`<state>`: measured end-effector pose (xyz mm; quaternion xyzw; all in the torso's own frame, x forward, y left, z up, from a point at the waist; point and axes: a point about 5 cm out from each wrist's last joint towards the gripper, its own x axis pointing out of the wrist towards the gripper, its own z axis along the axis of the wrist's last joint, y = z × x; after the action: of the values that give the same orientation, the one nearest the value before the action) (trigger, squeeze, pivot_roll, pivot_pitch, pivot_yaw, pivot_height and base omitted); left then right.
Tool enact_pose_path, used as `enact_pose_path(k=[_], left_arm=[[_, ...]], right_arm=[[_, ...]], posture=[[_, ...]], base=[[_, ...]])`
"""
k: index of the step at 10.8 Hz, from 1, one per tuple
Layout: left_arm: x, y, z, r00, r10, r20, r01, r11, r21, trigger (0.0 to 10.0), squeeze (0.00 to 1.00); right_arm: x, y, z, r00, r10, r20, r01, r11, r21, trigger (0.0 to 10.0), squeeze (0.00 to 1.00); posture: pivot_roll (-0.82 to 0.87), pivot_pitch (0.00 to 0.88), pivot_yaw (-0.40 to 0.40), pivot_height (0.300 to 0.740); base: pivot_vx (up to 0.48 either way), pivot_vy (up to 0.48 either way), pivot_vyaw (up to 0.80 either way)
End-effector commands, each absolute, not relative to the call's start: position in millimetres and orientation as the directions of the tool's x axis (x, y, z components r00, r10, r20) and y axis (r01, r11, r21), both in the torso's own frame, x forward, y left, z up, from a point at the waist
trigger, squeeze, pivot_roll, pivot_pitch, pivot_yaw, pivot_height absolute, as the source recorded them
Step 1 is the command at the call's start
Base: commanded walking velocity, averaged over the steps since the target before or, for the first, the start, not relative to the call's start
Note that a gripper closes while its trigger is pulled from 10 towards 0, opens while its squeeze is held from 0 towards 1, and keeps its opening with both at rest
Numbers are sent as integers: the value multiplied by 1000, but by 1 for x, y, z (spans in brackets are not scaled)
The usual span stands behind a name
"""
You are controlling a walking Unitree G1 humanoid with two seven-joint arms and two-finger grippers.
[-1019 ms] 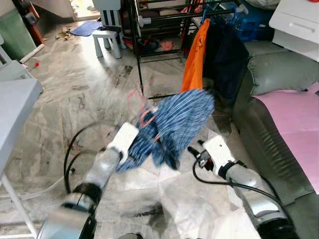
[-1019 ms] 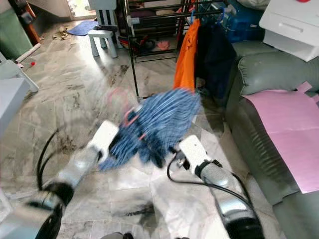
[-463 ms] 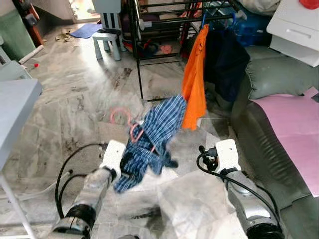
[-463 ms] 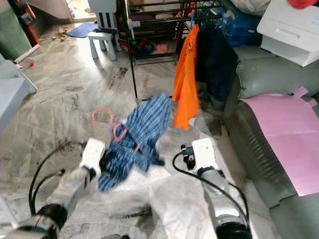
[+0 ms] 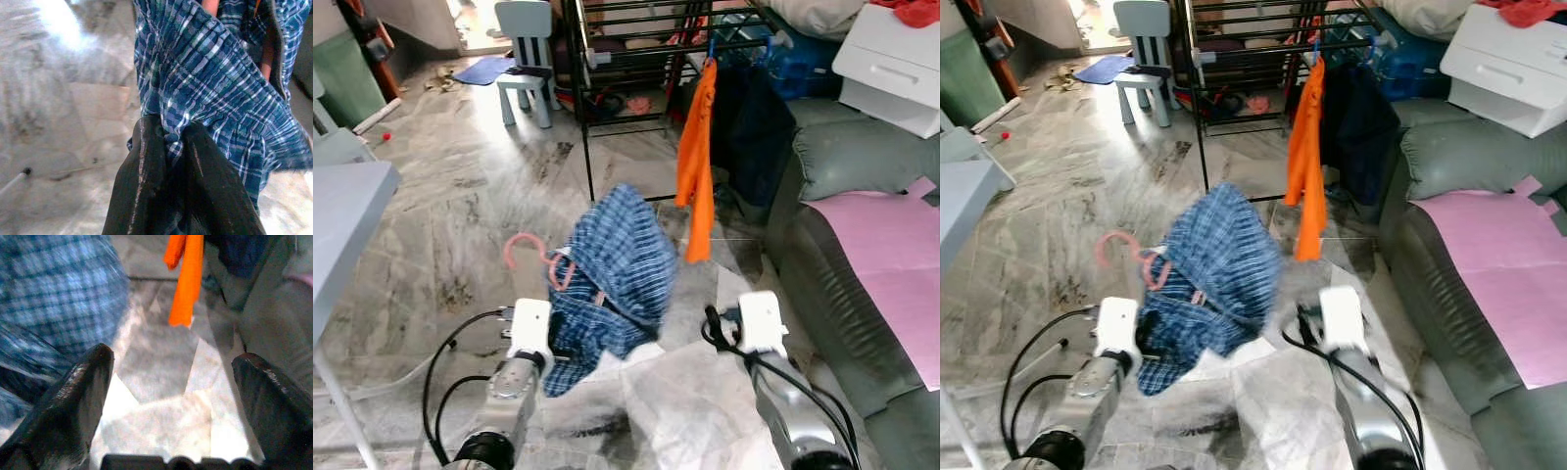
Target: Hang hanger
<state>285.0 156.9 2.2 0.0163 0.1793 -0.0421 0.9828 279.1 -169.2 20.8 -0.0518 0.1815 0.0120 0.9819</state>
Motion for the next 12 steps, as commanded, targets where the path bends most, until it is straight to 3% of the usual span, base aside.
enact_pose_path(k=[1,5,7,8,9,10,11,12], left_arm=[[286,162,5,942,-53,-330,63,998,21,10000,0],[263,182,-8,923,-27,-384,87,986,140,10000,0],[258,176,-16,893,-74,-445,169,970,176,10000,0],[260,169,-15,871,-165,-464,284,938,200,10000,0],[262,161,-10,821,-307,-481,479,828,291,10000,0],[264,160,-8,805,-340,-486,515,807,289,10000,0],[271,158,-1,776,-396,-490,580,755,308,10000,0],[273,156,2,749,-430,-503,630,698,341,10000,0]], right_arm=[[278,-172,19,933,-15,-359,-17,996,-87,10000,1000],[259,-175,-5,875,33,-483,-75,995,-69,10000,1000],[256,-172,-12,859,66,-508,-107,993,-51,10000,1000],[259,-169,-7,865,110,-490,-164,984,-69,10000,992],[264,-168,5,868,214,-448,-309,939,-151,10000,871],[266,-170,12,861,268,-432,-367,916,-164,10000,616],[273,-177,29,834,373,-407,-488,842,-229,10000,533],[277,-182,39,815,418,-402,-543,794,-274,10000,533]], posture=[[-96,0,39,740],[-98,0,50,740],[-81,0,41,740],[-79,0,41,740],[-77,0,43,740],[-81,0,46,740],[-89,0,51,740],[-95,0,53,740]], base=[[0,0,0],[0,0,0],[0,0,0],[0,0,0],[0,0,0],[0,0,0],[0,0,0],[0,0,0]])
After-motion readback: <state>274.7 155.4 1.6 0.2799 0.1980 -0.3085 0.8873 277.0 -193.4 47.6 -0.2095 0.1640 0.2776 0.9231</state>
